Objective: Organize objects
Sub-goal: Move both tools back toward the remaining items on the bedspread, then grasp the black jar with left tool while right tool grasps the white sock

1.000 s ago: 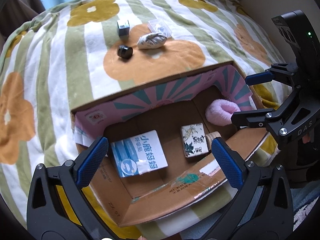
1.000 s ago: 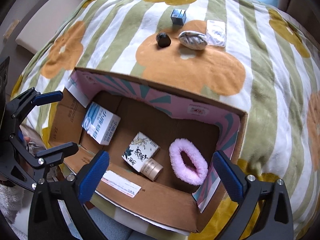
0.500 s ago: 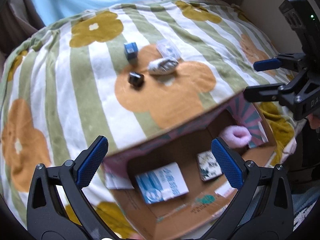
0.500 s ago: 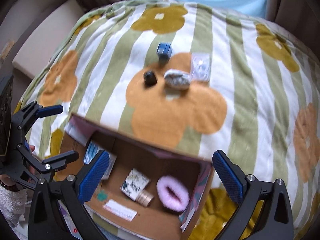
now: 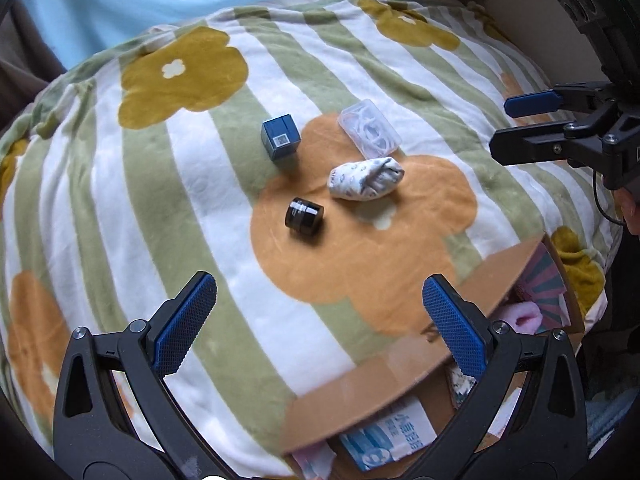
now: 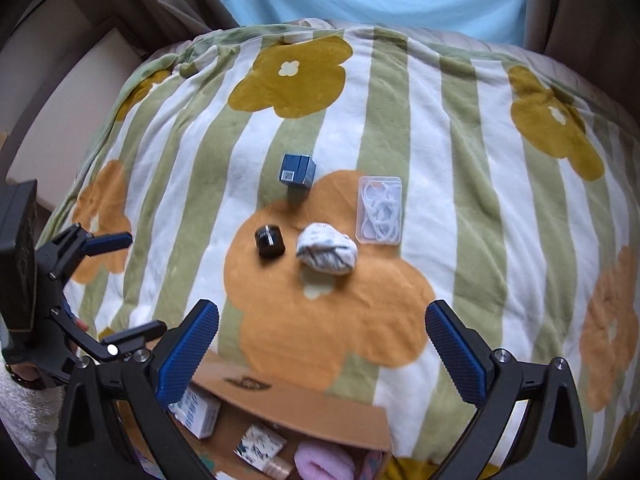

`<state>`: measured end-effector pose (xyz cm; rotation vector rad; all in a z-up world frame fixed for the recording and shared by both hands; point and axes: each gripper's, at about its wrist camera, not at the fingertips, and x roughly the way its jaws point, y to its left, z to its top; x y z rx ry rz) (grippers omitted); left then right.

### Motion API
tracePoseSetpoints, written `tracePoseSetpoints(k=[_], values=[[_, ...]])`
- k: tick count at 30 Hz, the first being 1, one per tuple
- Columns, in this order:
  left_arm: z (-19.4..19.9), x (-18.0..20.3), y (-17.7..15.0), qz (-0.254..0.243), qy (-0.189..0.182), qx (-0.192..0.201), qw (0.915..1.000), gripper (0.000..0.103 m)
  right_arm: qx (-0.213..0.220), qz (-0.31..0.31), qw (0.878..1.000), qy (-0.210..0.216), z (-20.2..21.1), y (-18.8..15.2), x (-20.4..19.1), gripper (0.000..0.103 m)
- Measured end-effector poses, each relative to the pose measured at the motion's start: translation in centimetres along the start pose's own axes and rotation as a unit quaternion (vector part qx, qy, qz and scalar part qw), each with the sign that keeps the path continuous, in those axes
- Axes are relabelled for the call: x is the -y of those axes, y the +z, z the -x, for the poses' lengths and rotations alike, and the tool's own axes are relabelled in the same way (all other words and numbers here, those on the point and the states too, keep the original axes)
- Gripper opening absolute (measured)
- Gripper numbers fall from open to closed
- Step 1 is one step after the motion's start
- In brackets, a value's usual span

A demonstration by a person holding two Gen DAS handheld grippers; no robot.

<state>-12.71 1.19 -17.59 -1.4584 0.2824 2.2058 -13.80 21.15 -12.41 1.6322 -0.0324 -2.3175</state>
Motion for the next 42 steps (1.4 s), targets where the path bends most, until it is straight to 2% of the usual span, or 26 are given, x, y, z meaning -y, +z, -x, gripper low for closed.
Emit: tracePoseSetpoints(k=[4, 10, 14, 25, 29, 31, 33, 36, 38, 42], values=[[-3.1, -1.3, 1.7, -0.008, -0.022, -0.008, 0.9997, 0.103, -0.02, -0.021, 0.999, 0.016, -3.1, 1.8, 0.9, 0.103], [-7.3, -2.6, 3.4, -0.03, -0.035, -0.013, 0.9989, 0.102, -0.063, -0.063, 0.995, 0.041, -8.4, 3.0, 2.5, 0.103], [-10.0, -2.9, 3.8, -0.045, -0.043, -0.027, 0.9977, 0.096, -0.081, -0.088, 0.991, 0.058, -11.1, 3.3, 3.3, 0.103], [-14.5, -3.2, 4.2, -0.054, -0.071, -0.049, 0.9948, 0.08, -0.098, -0.099, 0.988, 0.064, -14.8, 3.9, 3.7, 0.102], [-15.6, -3.0, 4.3, -0.058, -0.081, -0.054, 0.9936, 0.068, -0.101, -0.094, 0.988, 0.064, -15.7, 3.9, 3.6, 0.094], [-16.0, -2.8, 4.3, -0.059, -0.085, -0.056, 0.993, 0.064, -0.103, -0.094, 0.988, 0.07, -16.1, 3.8, 3.4, 0.084], [-16.4, -2.7, 4.2, -0.062, -0.088, -0.061, 0.9923, 0.05, -0.106, -0.092, 0.987, 0.074, -16.4, 3.7, 3.3, 0.078], [-16.8, -2.4, 4.0, -0.069, -0.091, -0.068, 0.9911, 0.04, -0.11, -0.089, 0.987, 0.073, -16.7, 3.6, 3.3, 0.069], [-16.9, -2.3, 3.9, -0.075, -0.091, -0.07, 0.9905, 0.036, -0.111, -0.088, 0.987, 0.07, -16.8, 3.6, 3.4, 0.064], [-16.9, -2.3, 3.8, -0.078, -0.085, -0.071, 0.9907, 0.031, -0.113, -0.087, 0.987, 0.071, -16.7, 3.6, 3.7, 0.062]])
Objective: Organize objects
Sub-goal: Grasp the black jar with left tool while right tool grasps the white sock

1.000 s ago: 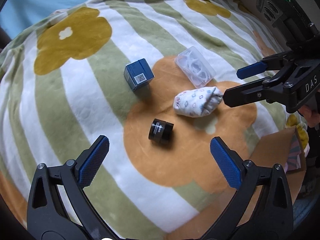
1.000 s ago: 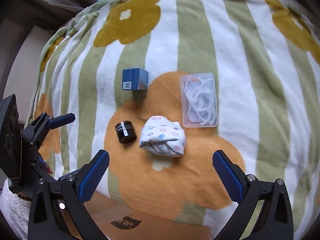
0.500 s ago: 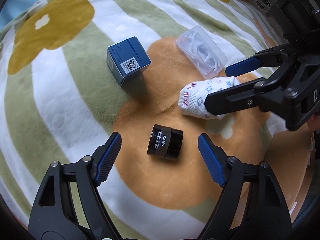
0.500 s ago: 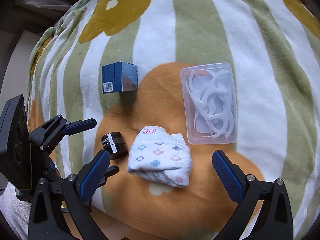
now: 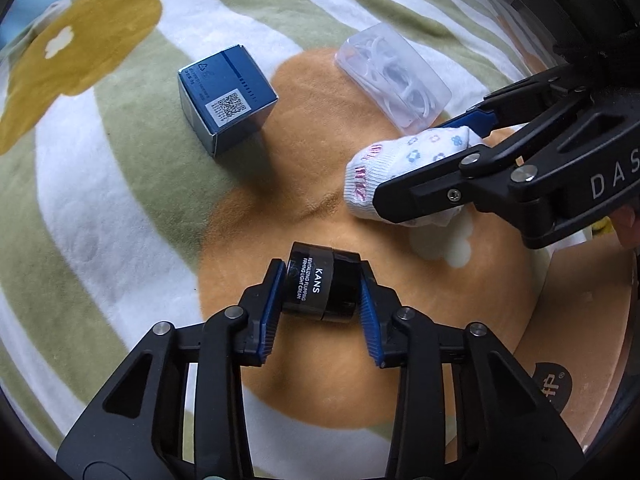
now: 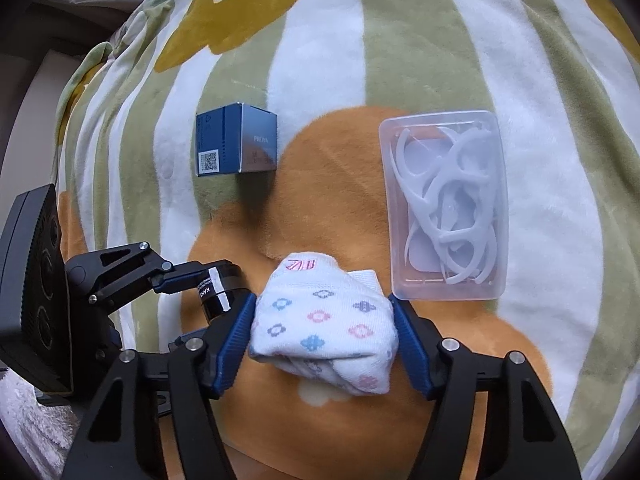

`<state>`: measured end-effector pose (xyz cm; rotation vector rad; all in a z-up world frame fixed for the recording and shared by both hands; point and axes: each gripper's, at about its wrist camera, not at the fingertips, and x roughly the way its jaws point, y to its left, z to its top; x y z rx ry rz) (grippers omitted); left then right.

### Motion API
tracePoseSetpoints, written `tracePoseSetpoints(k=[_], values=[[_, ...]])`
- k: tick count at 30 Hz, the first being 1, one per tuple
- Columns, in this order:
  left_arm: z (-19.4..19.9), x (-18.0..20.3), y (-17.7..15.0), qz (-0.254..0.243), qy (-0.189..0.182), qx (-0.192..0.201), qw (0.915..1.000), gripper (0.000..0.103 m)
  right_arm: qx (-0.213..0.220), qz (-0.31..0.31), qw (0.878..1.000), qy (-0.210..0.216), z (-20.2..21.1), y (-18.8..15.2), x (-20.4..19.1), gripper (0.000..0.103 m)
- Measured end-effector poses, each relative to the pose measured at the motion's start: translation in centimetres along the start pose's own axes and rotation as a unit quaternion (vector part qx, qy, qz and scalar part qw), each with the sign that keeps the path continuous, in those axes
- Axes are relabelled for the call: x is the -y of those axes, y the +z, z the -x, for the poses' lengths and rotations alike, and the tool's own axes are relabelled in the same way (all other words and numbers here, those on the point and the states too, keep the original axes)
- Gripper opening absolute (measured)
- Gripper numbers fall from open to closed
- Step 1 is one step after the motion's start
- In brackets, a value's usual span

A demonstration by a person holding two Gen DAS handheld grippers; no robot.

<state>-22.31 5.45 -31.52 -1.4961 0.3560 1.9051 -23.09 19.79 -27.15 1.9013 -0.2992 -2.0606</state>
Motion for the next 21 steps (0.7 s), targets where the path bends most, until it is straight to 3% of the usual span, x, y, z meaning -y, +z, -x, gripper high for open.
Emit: tracePoseSetpoints(k=[21], values=[[3.1, 0.1, -0.5, 0.028, 0.0, 0.019, 0.9994, 0.027, 0.031, 0.031, 0.999, -0.012, 3.1, -0.1, -1.2, 0.06]])
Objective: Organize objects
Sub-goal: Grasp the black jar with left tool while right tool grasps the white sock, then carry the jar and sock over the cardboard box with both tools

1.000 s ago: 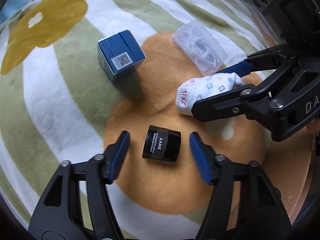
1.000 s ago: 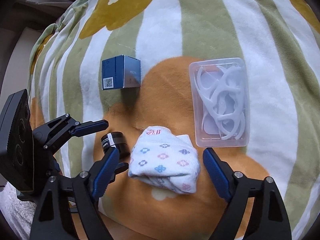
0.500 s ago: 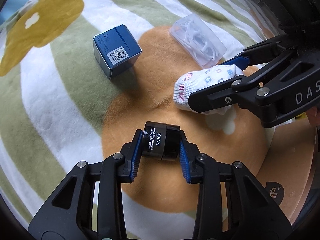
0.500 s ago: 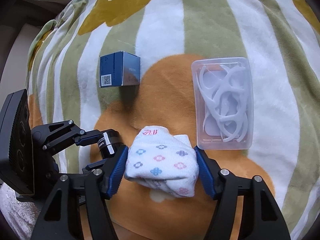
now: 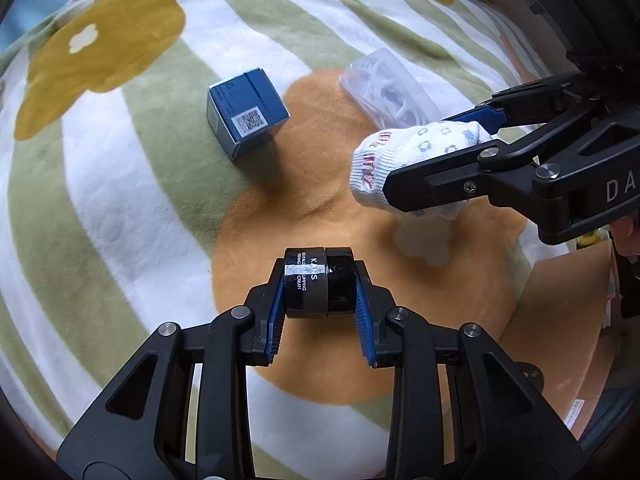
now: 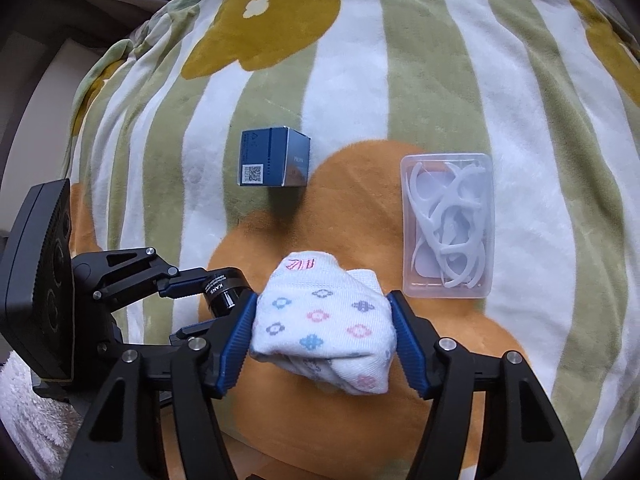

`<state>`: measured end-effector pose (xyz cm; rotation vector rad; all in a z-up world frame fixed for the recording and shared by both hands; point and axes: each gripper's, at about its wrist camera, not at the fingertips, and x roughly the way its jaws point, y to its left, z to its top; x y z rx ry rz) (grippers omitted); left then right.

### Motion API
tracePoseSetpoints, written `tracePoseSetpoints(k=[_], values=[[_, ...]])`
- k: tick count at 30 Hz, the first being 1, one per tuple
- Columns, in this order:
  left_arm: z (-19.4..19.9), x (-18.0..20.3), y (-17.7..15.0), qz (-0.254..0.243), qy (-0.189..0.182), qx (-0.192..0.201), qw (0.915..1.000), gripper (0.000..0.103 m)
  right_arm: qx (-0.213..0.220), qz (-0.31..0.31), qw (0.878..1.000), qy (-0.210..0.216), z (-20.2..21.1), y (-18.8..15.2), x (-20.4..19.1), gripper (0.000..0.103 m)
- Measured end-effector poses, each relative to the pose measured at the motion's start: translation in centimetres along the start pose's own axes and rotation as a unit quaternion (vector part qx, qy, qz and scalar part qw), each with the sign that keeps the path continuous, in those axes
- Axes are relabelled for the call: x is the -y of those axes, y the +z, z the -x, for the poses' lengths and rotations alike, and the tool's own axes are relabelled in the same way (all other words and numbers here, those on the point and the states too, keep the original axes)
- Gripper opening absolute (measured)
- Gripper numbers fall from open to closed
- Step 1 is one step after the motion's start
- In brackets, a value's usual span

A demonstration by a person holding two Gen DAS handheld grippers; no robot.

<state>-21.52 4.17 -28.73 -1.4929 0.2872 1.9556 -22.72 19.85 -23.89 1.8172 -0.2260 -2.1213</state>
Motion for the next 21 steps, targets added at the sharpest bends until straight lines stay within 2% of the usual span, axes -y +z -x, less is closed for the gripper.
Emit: tracePoseSetpoints(k=[8, 21], values=[[4.0, 0.7, -0.3, 0.017, 0.009, 0.026, 0.9995, 0.027, 0.023, 0.027, 0.999, -0.016, 1.4, 0.3, -2.8, 0.06], [11.6, 4.7, -3.3, 0.048, 0.024, 0.073, 0.9959, 0.027, 0.071, 0.068, 0.995, -0.027, 8.0, -3.4, -5.3, 0.06]])
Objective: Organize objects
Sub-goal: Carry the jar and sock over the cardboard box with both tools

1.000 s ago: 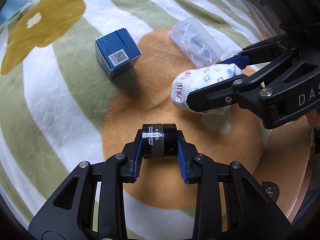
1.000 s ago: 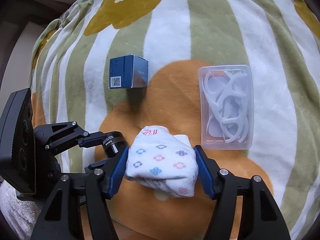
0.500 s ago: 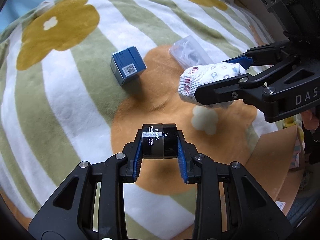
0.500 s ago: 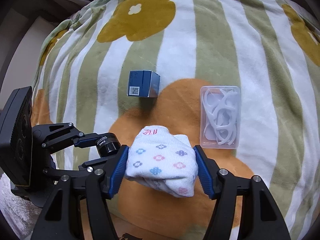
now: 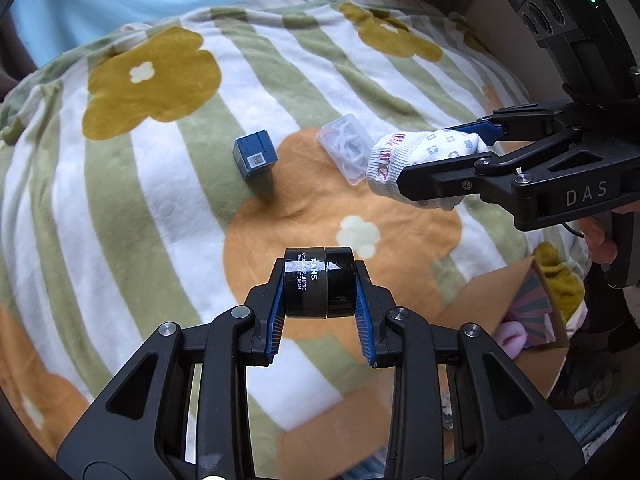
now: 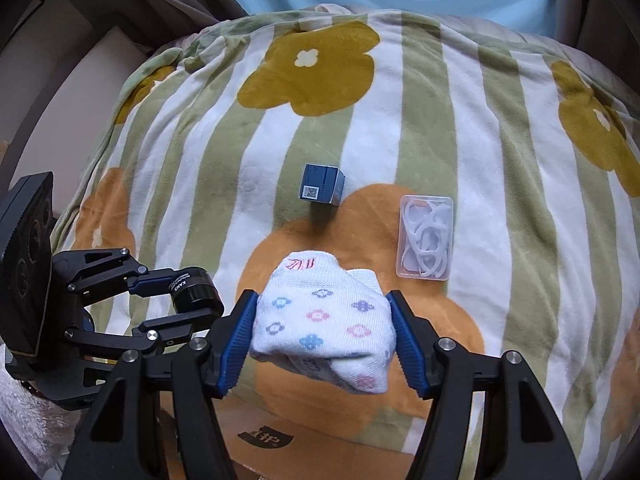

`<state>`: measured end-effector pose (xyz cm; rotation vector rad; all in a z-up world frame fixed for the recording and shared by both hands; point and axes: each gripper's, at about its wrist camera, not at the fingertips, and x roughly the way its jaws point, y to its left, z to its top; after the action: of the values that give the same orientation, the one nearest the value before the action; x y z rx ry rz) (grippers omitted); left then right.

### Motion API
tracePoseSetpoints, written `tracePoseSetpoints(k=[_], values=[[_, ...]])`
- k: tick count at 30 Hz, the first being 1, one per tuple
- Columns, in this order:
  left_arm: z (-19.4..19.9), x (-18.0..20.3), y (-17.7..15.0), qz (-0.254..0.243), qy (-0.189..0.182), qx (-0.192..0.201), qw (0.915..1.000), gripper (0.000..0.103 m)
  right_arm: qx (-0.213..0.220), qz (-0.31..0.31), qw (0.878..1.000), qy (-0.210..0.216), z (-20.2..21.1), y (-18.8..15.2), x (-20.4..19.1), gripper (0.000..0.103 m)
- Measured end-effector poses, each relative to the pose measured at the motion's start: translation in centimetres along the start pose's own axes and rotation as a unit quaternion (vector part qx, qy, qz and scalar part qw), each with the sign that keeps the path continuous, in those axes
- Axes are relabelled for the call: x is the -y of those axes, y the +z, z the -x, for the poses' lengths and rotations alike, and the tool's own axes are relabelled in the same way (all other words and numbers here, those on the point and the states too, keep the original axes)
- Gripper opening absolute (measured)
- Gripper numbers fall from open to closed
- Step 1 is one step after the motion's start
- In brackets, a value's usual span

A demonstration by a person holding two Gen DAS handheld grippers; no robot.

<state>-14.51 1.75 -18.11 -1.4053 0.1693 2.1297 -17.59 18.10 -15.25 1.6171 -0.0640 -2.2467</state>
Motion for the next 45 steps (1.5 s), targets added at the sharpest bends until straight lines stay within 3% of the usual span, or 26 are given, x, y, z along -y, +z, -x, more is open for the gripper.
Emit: tracePoseSetpoints(k=[10, 17, 22, 31, 37, 45], values=[[6.4, 3.6, -4.6, 0.044, 0.03, 0.036, 0.998, 0.027, 0.032, 0.048, 0.998, -0.01, 6.5, -4.6, -3.5, 0.06], [8.1, 6.3, -9.5, 0.075, 0.051, 0.037, 0.9952, 0.027, 0.036, 0.052, 0.998, -0.003, 8.8, -9.5, -5.3, 0.06], [7.4, 8.2, -13.2, 0.098, 0.051, 0.022, 0.9936, 0.027, 0.031, 0.033, 0.999, 0.009, 8.9, -12.4, -5.4, 0.06], [3.4, 10.9, -19.1, 0.131, 0.038, -0.02, 0.9905, 0.027, -0.009, 0.036, 0.999, -0.013, 5.1, -17.6, -5.3, 0.06], [1.5, 12.0, -20.2, 0.131, 0.029, -0.034, 0.9904, 0.027, -0.031, 0.03, 0.999, -0.016, 2.9, -19.5, -4.8, 0.06], [1.1, 12.1, -20.2, 0.142, 0.033, -0.039, 0.9886, 0.027, -0.031, 0.032, 0.999, -0.016, 2.7, -19.3, -4.9, 0.06]])
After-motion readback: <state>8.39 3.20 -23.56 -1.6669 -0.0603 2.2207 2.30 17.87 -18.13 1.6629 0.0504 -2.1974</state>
